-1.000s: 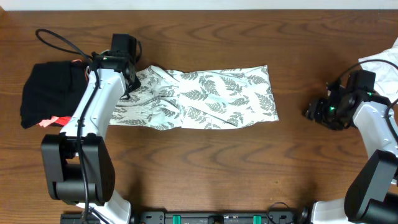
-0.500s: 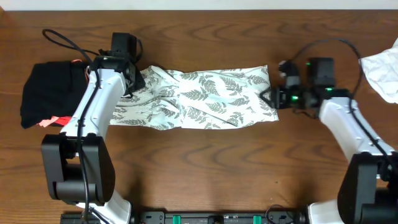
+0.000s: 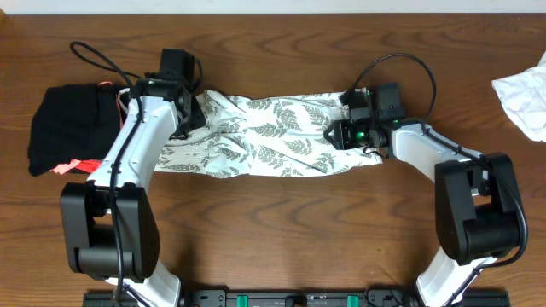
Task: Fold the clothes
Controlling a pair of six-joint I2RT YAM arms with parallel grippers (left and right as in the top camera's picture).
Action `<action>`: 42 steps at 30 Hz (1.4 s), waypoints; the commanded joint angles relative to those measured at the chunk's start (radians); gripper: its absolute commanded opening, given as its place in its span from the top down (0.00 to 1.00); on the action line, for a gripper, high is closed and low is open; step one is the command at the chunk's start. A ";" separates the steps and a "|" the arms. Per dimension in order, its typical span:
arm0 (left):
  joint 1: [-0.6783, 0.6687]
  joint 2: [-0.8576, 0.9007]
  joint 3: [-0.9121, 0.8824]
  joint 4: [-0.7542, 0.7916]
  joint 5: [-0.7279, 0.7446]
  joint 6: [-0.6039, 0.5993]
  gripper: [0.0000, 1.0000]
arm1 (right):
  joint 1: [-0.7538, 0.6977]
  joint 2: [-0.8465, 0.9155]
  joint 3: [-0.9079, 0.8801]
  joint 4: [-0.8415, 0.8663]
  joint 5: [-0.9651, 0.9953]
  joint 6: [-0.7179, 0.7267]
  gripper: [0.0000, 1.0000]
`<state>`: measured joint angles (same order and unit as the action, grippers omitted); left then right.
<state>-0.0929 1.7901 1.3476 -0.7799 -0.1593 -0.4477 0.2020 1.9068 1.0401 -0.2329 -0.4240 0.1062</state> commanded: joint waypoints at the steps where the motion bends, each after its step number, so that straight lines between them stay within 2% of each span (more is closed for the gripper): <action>1: -0.003 0.005 -0.009 -0.004 0.003 0.006 0.43 | -0.034 0.071 -0.027 -0.099 0.271 0.089 0.57; 6: -0.005 0.005 -0.009 -0.004 0.003 0.006 0.43 | -0.134 0.070 -0.027 -0.235 0.453 0.106 0.56; 23: -0.005 0.005 -0.009 -0.004 0.003 0.006 0.43 | -0.534 0.070 -0.027 -0.344 0.551 0.141 0.49; 28: -0.005 0.005 -0.009 -0.004 0.004 0.006 0.43 | -0.641 0.070 -0.027 -0.346 0.546 0.111 0.46; 35: -0.047 0.005 -0.009 0.029 0.124 0.012 0.43 | -0.654 0.070 -0.020 -0.293 0.452 0.053 0.45; 37: -0.090 0.005 -0.009 0.076 0.179 0.060 0.43 | -0.645 0.070 -0.005 -0.293 0.453 0.053 0.44; 42: -0.223 0.005 -0.009 0.205 0.204 0.163 0.43 | -0.632 0.070 0.031 -0.294 0.454 0.045 0.44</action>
<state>-0.2459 1.7901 1.3464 -0.6086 -0.0071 -0.3771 -0.4385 1.8812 1.1030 -0.5190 -0.0135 0.1753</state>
